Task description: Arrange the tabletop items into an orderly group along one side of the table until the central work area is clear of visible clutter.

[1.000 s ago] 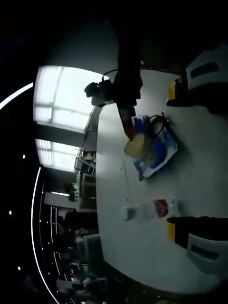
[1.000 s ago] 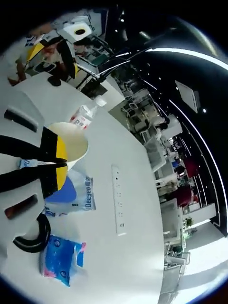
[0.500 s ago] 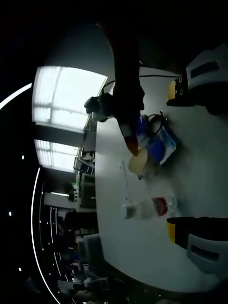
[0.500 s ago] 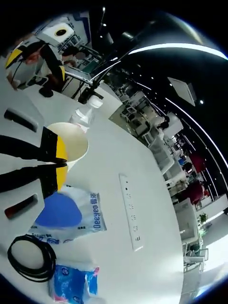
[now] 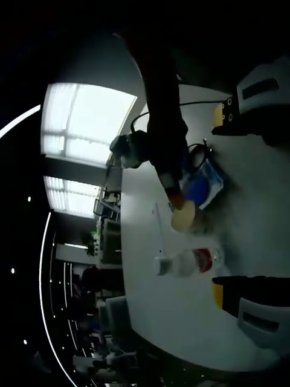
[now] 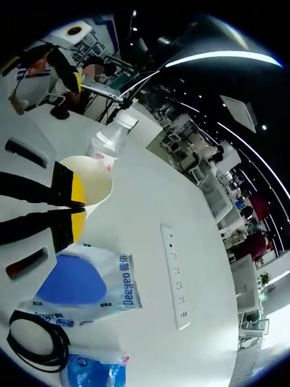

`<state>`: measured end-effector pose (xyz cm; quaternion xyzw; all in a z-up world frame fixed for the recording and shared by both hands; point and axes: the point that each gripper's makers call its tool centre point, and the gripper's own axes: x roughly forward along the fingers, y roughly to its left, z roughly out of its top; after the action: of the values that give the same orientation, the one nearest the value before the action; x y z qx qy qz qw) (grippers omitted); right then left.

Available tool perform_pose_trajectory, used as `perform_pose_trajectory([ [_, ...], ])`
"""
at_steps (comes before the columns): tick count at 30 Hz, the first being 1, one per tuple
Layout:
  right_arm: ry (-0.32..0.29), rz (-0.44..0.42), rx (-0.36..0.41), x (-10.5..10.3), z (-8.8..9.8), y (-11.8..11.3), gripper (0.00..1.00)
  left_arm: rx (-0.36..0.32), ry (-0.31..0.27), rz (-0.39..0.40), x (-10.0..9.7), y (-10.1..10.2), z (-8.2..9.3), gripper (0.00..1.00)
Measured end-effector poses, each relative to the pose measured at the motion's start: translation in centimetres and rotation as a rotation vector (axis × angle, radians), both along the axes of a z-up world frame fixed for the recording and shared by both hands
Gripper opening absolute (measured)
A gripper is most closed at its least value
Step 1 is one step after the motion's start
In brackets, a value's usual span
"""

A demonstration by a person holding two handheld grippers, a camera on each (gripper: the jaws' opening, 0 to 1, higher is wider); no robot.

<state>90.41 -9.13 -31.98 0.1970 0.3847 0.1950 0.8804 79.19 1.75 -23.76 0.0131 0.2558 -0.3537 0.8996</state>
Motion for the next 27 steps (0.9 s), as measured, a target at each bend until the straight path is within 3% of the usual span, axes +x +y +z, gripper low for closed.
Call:
perform_pose_trajectory([
  [27,0.026,0.003,-0.085,1.1,-1.9,1.4,0.0,0.008,0.024,-0.014,-0.4,0.7,-0.8,0.94],
])
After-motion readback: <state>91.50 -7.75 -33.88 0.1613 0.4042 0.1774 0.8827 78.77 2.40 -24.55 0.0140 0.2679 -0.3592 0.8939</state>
